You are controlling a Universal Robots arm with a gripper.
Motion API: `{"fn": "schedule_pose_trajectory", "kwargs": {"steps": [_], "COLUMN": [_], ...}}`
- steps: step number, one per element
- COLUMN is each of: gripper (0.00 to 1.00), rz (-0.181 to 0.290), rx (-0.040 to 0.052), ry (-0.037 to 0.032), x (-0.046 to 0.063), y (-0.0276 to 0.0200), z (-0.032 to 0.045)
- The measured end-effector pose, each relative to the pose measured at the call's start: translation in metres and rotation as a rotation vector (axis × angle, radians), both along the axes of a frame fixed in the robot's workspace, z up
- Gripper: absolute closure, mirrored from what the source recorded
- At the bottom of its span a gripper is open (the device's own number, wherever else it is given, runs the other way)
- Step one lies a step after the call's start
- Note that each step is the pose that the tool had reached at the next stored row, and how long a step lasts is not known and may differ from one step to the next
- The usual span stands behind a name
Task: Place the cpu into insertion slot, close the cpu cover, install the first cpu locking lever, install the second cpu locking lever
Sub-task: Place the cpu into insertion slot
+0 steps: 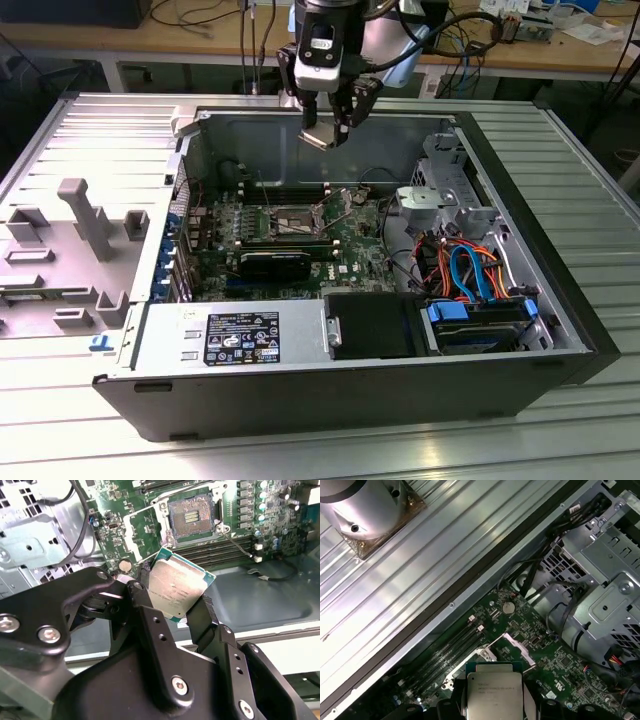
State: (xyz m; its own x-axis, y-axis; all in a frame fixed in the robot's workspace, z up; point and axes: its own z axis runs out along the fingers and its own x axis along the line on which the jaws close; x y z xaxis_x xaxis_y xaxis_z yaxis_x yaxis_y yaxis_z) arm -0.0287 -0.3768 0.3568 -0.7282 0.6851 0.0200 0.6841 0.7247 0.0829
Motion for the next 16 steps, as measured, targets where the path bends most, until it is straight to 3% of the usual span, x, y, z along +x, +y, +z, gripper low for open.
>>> {"fn": "schedule_pose_trajectory", "kwargs": {"steps": [16], "gripper": [0.46], "rz": [-0.219], "rx": [-0.0005], "ry": [0.0059], "x": [0.0], "y": [0.0], "z": [-0.0066]}}
